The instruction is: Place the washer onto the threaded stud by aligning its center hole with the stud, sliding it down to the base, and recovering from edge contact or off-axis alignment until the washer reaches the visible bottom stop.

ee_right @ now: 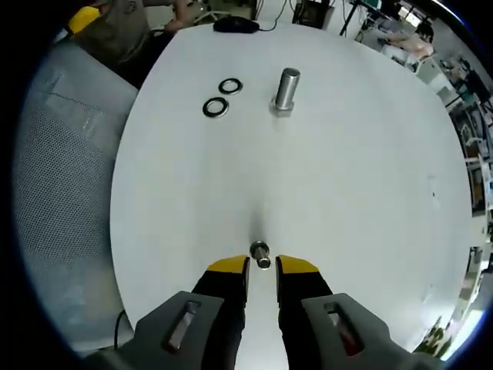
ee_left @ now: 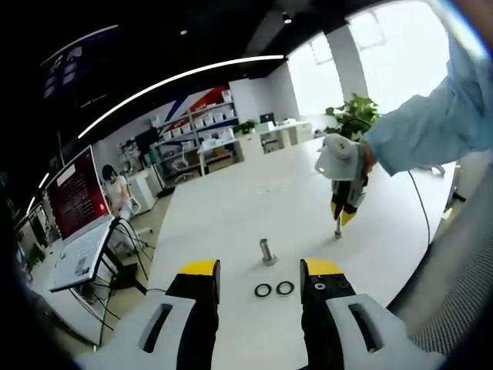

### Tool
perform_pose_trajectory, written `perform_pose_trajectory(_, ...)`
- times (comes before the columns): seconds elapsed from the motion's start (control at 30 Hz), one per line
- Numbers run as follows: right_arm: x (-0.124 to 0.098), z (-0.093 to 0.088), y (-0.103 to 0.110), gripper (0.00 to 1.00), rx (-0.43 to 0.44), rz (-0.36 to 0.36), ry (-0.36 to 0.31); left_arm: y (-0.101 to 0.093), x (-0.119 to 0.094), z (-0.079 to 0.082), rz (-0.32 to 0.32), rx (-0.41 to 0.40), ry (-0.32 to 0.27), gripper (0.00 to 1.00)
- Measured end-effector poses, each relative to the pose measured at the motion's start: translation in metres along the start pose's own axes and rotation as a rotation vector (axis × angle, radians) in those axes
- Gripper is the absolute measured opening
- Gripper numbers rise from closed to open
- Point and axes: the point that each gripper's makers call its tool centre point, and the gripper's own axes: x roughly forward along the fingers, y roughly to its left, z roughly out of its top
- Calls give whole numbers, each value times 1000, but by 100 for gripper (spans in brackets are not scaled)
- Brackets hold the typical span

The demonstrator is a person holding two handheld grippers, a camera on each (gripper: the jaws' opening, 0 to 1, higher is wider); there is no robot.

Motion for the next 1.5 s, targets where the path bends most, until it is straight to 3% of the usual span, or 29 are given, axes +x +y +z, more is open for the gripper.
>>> perform_pose_trajectory(0.27,-18,3,-4,17,28,-51,-53,0,0,0,-2,4,2,40)
perform_pose_trajectory(0.5,-57,17,-17,19,177,-130,-221,0,0,1,1,9,1,40)
perform_pose_trajectory(0.53,-67,19,-22,20,235,-171,-268,0,0,1,2,11,-1,40)
perform_pose_trajectory(0.67,-105,32,-23,23,381,-228,-473,0,-1,3,8,12,-10,40)
perform_pose_trajectory(0.73,-123,35,-17,24,472,-229,-574,0,-1,3,7,13,-10,40)
perform_pose_trajectory(0.8,-135,37,-12,26,509,-243,-639,0,-1,4,5,17,-13,40)
perform_pose_trajectory(1.07,-173,15,18,32,652,-350,-785,-2,-2,5,0,24,-20,40)
perform_pose_trajectory(1.13,-189,7,21,31,720,-428,-865,-1,-3,6,5,23,-26,40)
perform_pose_trajectory(1.2,-201,5,31,32,731,-456,-935,0,-4,8,9,15,-35,40)
perform_pose_trajectory(1.5,-215,-27,76,41,821,-508,-984,1,-6,8,12,17,-41,40)
